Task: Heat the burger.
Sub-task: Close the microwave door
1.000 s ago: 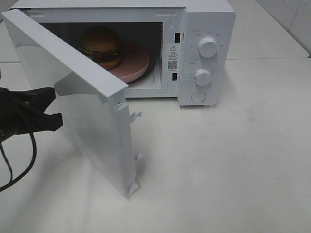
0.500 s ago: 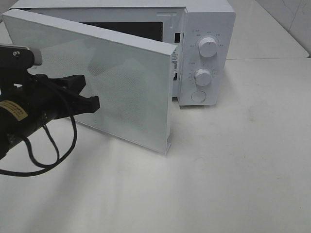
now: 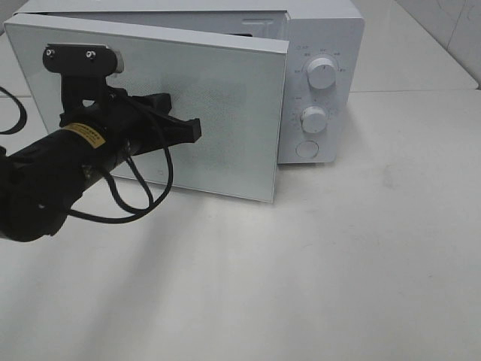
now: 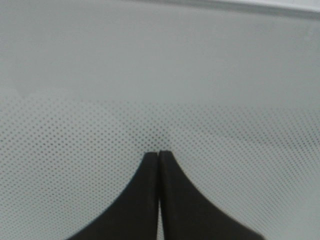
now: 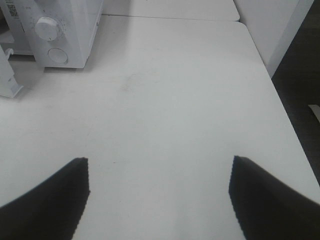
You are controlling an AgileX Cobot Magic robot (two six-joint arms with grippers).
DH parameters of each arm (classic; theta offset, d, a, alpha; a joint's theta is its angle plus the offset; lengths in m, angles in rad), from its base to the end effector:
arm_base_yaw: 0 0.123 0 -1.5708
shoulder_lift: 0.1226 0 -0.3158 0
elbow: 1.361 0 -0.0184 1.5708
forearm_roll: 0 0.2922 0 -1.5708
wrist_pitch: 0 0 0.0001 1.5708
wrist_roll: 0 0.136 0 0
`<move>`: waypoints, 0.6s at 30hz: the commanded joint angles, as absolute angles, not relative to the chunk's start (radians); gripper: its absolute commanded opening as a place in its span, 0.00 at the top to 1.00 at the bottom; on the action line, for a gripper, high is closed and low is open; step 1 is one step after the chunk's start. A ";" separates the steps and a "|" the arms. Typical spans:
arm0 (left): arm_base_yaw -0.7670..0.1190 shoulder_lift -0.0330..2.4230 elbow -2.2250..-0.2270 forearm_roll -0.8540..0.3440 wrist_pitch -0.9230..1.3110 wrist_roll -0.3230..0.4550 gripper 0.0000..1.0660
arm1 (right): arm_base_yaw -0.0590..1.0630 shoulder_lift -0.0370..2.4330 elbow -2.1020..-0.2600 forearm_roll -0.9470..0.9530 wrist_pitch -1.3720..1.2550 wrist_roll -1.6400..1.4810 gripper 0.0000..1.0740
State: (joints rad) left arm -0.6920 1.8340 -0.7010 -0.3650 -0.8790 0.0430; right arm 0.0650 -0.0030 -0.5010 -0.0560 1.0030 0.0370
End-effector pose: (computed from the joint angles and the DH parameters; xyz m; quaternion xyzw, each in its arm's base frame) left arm 0.3390 -0.2324 0.1458 0.1031 0.7649 -0.1722 0.6121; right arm 0.0436 -0.0036 0.2844 -0.0114 0.8363 -0.0001 0.5481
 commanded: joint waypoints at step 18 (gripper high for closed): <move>-0.696 1.979 -0.994 -0.477 -0.802 0.128 1.00 | 0.059 -0.036 -0.499 -0.062 0.995 0.034 0.30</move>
